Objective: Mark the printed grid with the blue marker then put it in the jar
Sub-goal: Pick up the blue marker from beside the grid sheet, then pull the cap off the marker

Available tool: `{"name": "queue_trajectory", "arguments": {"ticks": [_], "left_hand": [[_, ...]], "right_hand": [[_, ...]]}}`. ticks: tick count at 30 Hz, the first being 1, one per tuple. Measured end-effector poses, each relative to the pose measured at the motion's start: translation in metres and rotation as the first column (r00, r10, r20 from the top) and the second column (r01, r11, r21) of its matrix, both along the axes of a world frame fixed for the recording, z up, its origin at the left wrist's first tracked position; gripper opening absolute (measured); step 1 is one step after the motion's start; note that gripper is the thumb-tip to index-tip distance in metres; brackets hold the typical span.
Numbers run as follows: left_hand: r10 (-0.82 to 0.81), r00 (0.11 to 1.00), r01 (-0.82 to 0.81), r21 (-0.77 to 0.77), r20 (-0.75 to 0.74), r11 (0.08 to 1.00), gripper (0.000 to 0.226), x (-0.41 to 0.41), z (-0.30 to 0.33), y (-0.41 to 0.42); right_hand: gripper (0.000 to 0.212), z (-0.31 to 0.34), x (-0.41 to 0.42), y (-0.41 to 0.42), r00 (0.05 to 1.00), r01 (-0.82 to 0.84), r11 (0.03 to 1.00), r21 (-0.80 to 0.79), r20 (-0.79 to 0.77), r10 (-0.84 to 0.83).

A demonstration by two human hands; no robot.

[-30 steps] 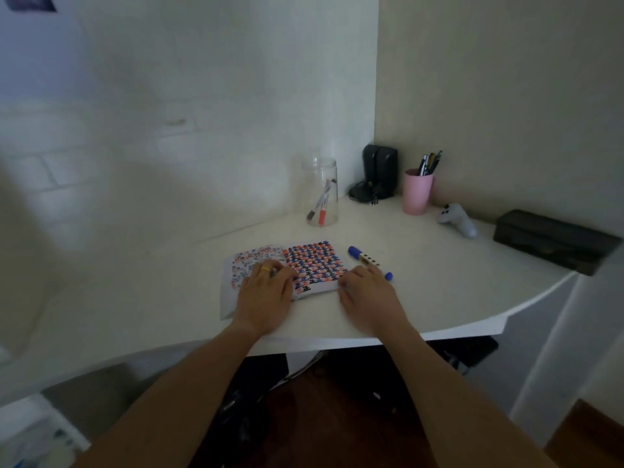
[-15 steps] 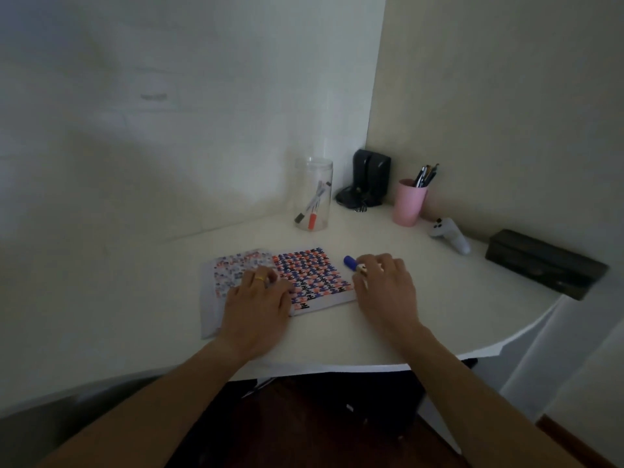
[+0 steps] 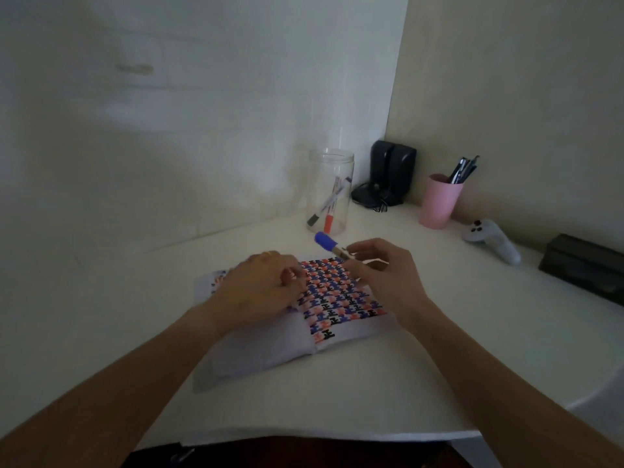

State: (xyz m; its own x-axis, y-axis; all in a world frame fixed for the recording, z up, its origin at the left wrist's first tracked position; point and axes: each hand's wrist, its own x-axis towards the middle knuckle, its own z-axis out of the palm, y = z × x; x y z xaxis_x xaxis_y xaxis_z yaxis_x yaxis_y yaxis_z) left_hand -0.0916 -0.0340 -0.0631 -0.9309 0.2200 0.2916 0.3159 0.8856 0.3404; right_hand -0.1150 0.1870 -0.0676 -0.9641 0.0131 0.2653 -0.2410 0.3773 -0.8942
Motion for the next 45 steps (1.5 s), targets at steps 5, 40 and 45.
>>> {"name": "queue_trajectory", "arguments": {"ticks": [5,40,45], "left_hand": [[0.019,0.987,-0.016,0.021,-0.159,1.000,0.060,-0.030,0.001,-0.007],[-0.415,0.876,0.374,-0.196,-0.246,0.906,0.054,-0.003,0.012,0.029],[-0.361,0.906,0.347,-0.100,-0.222,0.933,0.037,-0.003,0.014,0.024]], "right_hand": [[0.017,-0.012,-0.003,-0.005,0.999,-0.029,0.998,-0.054,0.012,0.029],[0.029,0.002,0.020,-0.024,0.984,-0.174,0.825,-0.538,-0.054,0.172],[0.030,0.000,0.021,-0.028,0.981,-0.183,0.823,-0.538,-0.050,0.186]]}}
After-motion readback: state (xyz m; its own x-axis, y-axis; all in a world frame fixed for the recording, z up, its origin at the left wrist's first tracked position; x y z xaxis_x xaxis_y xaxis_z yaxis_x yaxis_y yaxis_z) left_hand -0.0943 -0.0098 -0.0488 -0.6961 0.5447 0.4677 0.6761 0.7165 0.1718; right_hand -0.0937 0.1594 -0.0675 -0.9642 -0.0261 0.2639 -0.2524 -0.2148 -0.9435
